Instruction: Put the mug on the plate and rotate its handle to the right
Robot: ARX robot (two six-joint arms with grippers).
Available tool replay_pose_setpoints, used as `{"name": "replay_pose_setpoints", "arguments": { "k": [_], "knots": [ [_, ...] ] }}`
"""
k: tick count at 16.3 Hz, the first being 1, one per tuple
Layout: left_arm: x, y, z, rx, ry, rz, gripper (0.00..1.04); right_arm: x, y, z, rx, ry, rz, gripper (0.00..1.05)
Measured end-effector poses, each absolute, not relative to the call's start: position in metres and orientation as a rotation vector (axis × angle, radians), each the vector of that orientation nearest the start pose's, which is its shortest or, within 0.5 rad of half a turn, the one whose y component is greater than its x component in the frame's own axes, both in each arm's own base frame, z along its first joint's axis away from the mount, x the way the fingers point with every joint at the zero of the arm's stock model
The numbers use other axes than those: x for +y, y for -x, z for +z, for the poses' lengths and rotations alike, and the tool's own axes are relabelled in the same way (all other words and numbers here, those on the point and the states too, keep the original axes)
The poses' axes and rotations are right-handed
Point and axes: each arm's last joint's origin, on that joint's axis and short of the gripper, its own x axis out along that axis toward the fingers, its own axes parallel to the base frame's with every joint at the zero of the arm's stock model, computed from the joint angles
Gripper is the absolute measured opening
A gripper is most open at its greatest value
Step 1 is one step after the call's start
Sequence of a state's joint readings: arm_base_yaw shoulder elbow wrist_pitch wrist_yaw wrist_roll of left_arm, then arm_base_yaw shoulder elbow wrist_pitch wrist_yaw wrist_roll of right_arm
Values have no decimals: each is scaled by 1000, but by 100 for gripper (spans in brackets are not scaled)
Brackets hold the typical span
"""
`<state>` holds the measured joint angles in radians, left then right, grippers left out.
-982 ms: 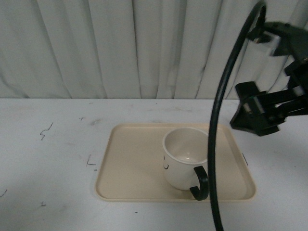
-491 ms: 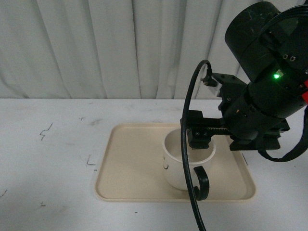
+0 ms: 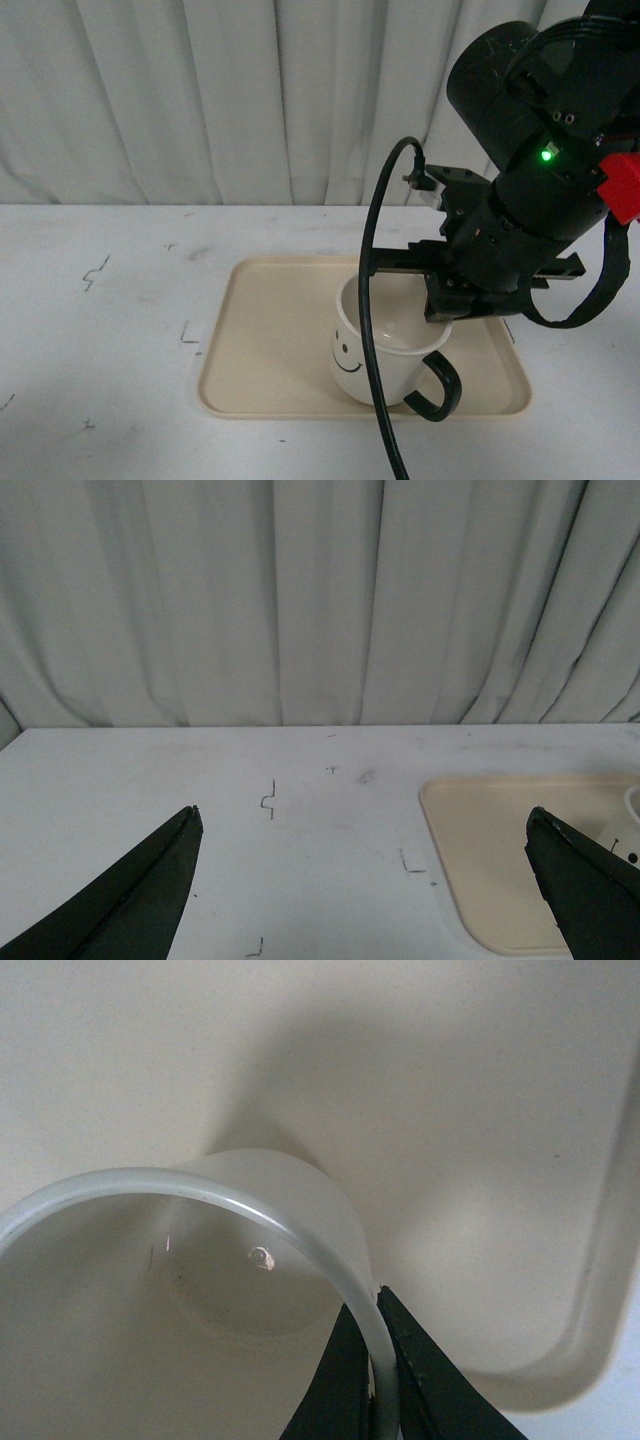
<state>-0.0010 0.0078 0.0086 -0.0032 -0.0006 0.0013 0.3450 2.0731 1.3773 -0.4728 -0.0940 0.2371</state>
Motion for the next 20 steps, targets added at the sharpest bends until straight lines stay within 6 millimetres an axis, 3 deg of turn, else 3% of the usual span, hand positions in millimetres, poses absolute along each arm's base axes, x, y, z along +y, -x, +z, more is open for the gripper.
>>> {"name": "replay_pose_setpoints", "arguments": {
  "k": [1, 4, 7, 8, 11, 20],
  "knots": [
    [0, -98, 166, 2, -1, 0, 98, 135, -393, 144, 1197, -23, 267, 3],
    [0, -98, 166, 2, -2, -1, 98, 120, -425, 198, 1035, 255, 459, 3],
    [0, -98, 166, 2, -2, -1, 98, 126, -433, 214, 937, 438, 655, 3],
    [0, -98, 166, 2, -1, 0, 98, 140, -431, 204, 895, 727, 988, 3],
    [0, -98, 166, 2, -1, -1, 98, 147, -431, 187, 889, 858, 1138, 3],
    [0, -98, 166, 2, -1, 0, 98, 184, -444, 154, 911, 955, 1317, 3]
  ]
}}
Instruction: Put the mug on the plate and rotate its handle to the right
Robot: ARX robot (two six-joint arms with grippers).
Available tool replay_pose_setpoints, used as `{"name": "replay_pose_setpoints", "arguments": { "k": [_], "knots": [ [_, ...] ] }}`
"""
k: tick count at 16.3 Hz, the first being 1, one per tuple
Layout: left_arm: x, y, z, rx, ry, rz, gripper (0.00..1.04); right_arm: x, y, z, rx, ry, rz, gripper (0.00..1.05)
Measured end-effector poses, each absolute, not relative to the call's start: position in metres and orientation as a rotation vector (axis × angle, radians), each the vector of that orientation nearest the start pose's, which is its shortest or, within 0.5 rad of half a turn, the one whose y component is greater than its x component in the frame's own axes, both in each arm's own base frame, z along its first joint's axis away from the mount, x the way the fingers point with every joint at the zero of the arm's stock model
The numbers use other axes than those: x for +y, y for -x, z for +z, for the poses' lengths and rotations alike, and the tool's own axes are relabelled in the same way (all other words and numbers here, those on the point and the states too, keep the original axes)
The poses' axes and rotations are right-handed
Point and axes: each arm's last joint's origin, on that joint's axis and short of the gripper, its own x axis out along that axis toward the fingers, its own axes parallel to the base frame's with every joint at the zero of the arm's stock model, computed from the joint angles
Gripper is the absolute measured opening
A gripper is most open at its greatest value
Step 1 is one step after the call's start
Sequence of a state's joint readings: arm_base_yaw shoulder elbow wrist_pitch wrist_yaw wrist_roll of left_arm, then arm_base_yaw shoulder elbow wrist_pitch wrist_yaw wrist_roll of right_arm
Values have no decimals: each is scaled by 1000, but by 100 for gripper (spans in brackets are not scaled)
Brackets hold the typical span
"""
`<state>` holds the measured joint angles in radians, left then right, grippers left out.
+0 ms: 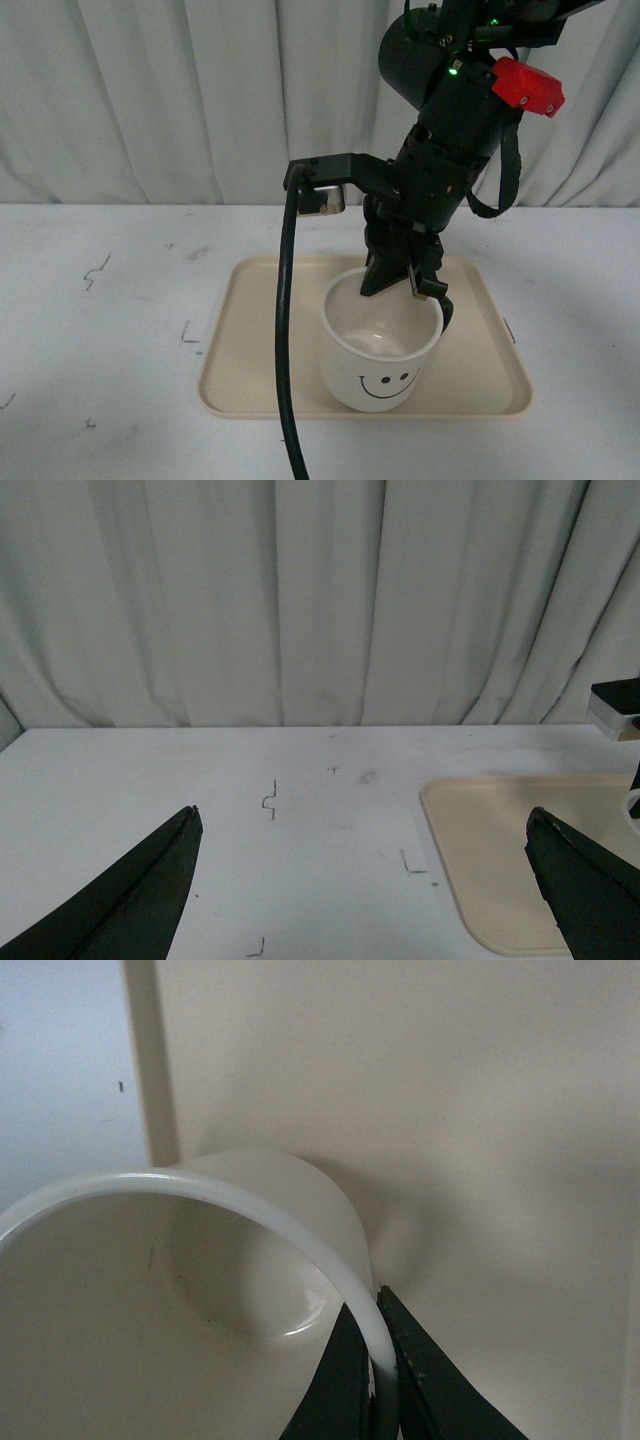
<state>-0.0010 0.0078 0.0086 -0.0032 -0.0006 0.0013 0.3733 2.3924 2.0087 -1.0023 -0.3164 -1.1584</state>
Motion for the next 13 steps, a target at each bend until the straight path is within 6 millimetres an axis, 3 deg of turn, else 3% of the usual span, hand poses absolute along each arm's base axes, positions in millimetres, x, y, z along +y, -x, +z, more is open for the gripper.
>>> {"name": "replay_pose_setpoints", "arguments": {
  "k": [10, 12, 13],
  "knots": [
    [0, -98, 166, 2, -1, -1, 98, 185, -454, 144, 921, 1073, 1307, 6],
    [0, -98, 166, 2, -1, -1, 98, 186, -455, 144, 907, 1065, 1310, 24],
    [0, -98, 166, 2, -1, 0, 98, 189, -455, 158, 842, 956, 1368, 51]
  ]
}}
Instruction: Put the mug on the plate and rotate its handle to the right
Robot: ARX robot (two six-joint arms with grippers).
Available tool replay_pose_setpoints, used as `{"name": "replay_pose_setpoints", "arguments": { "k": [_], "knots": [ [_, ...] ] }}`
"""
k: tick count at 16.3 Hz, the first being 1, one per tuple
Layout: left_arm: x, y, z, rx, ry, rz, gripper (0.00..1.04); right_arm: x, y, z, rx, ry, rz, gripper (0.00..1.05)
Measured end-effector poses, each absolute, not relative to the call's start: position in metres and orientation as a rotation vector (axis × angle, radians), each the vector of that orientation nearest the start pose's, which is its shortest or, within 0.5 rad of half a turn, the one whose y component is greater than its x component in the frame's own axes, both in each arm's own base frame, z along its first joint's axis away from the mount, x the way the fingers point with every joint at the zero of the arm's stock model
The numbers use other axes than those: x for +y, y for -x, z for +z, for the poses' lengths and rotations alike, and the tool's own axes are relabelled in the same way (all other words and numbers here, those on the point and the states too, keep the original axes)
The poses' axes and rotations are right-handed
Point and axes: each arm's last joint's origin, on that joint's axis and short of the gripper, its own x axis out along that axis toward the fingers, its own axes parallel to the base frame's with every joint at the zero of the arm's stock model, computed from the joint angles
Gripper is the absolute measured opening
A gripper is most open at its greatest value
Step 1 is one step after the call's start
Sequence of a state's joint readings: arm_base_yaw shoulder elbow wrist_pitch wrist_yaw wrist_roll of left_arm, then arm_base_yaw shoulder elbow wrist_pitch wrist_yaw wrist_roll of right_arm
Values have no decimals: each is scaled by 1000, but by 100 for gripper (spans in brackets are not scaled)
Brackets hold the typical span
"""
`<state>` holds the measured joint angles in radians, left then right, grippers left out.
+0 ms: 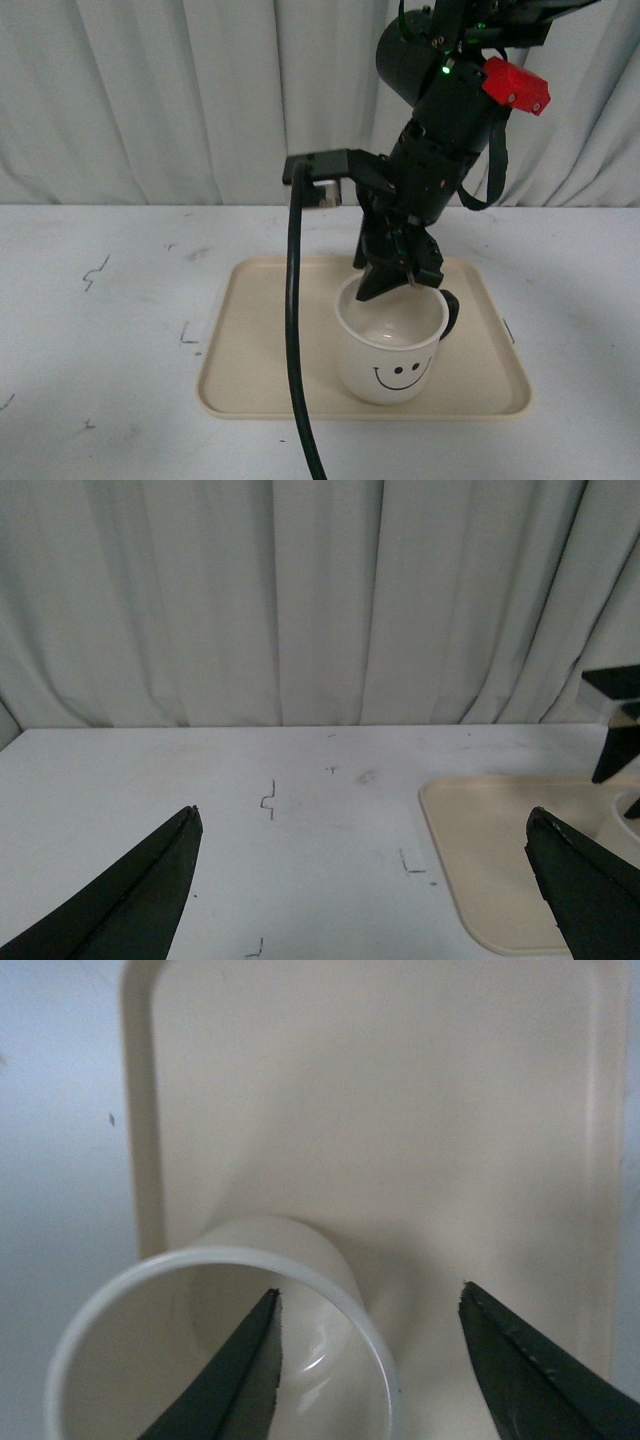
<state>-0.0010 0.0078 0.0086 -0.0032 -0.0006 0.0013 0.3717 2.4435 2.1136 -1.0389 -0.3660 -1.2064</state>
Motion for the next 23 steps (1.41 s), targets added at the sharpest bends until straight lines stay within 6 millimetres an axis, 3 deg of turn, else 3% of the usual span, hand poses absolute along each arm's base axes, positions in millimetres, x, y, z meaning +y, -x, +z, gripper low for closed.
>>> {"name": "replay_pose_setpoints", "arguments": {
  "k": [3, 4, 5, 6, 7, 8, 9, 11, 15, 18, 21, 23],
  "knots": [
    [0, -98, 166, 2, -1, 0, 98, 187, -453, 222, 638, 917, 1332, 84],
    [0, -98, 166, 2, -1, -1, 98, 193, -458, 233, 475, 993, 1034, 79],
    [0, -98, 165, 3, -2, -4, 98, 182, -452, 238, 408, 932, 673, 69],
    [0, -98, 165, 3, -1, 2, 98, 157, -426, 230, 316, 712, 312, 55],
    [0, -98, 166, 2, -1, 3, 98, 130, -405, 224, 216, 470, 111, 44],
    [0, -98, 166, 2, -1, 2, 98, 103, -382, 217, 120, 291, 25, 33],
    [0, -98, 165, 3, -1, 2, 98, 77, -354, 209, 31, 138, -31, 21],
    [0, -98, 165, 3, -1, 0, 98, 61, -312, 199, -30, 49, -17, 1],
    [0, -98, 166, 2, -1, 0, 98, 31, -248, 177, 13, 19, -11, 2],
    [0, -98, 166, 2, -1, 0, 98, 21, -217, 174, 7, 16, 2, 2],
    [0, -98, 166, 2, -1, 0, 98, 12, -189, 157, 42, 18, -5, 2],
    [0, -98, 166, 2, -1, 0, 98, 3, -178, 164, 3, 15, 8, 2]
  ]
}}
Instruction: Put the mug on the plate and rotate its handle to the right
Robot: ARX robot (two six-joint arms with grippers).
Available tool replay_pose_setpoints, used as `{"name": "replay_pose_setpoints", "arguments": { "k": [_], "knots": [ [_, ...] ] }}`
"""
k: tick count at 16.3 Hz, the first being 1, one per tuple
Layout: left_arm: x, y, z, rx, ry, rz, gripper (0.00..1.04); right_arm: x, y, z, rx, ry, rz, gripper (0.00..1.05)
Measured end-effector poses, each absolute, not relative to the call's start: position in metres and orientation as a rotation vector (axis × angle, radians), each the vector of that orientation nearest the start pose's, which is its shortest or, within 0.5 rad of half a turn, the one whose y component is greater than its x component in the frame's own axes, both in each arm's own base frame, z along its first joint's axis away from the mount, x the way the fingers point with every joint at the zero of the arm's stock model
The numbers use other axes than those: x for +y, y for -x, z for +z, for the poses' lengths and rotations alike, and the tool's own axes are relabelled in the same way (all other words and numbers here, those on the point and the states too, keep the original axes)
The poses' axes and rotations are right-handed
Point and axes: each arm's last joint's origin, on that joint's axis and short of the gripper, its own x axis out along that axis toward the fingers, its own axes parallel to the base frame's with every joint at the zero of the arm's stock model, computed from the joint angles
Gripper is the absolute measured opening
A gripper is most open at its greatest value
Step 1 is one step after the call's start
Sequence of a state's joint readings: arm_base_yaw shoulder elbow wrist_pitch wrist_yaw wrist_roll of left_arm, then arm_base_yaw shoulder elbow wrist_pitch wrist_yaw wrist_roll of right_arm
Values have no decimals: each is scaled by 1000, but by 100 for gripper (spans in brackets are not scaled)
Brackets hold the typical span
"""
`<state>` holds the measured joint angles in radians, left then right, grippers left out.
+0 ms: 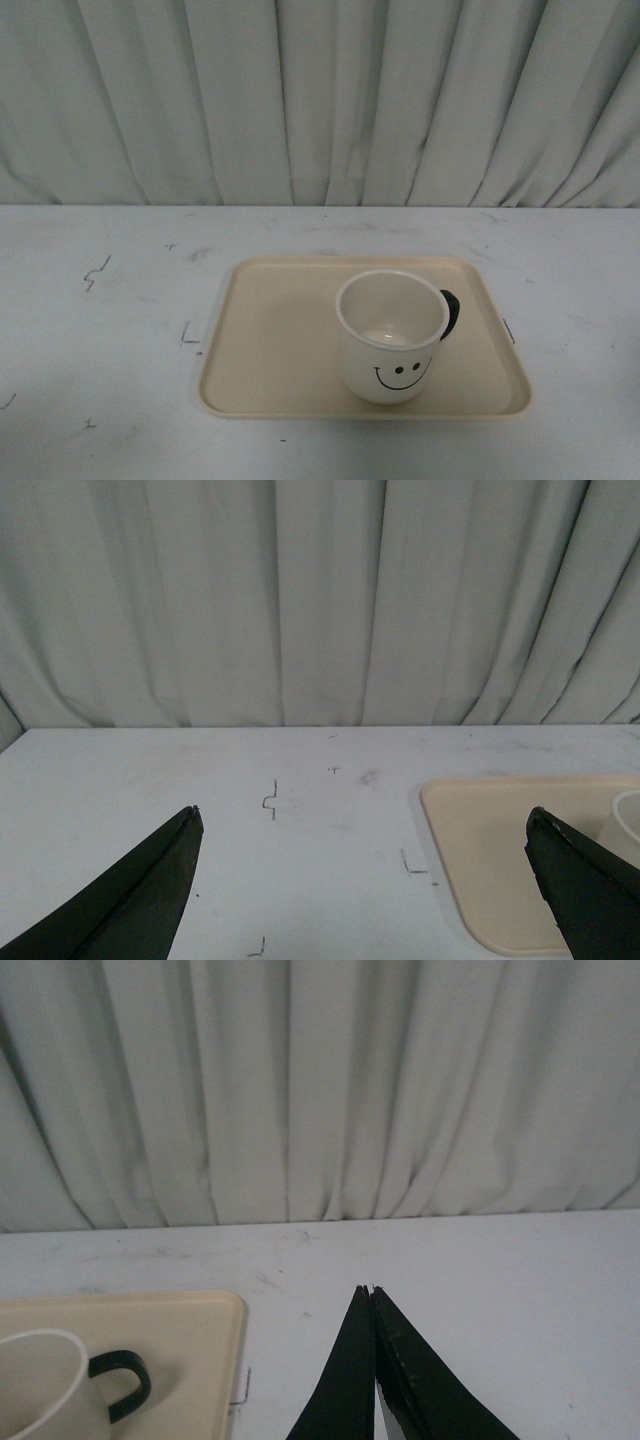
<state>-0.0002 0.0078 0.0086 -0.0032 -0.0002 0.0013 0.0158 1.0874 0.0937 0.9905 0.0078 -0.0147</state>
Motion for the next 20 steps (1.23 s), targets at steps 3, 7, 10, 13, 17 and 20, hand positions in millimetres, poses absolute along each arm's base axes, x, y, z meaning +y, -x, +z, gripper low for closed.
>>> {"name": "replay_pose_setpoints", "arguments": {
  "k": [3, 7, 10, 13, 17, 20],
  "knots": [
    [0, -98, 166, 2, -1, 0, 98, -1, -160, 161, 25, 14, -9, 2],
    [0, -98, 166, 2, -1, 0, 98, -1, -140, 165, 8, 14, -9, 2],
    [0, -98, 166, 2, -1, 0, 98, -1, -133, 167, -2, 14, -9, 2],
    [0, -98, 166, 2, -1, 0, 98, -1, -127, 169, -9, 14, -9, 2],
    [0, -98, 165, 3, -1, 0, 98, -1, -121, 170, -11, 14, -9, 2],
    [0, -98, 166, 2, -1, 0, 98, -1, -117, 171, -14, 14, -9, 2]
  ]
}}
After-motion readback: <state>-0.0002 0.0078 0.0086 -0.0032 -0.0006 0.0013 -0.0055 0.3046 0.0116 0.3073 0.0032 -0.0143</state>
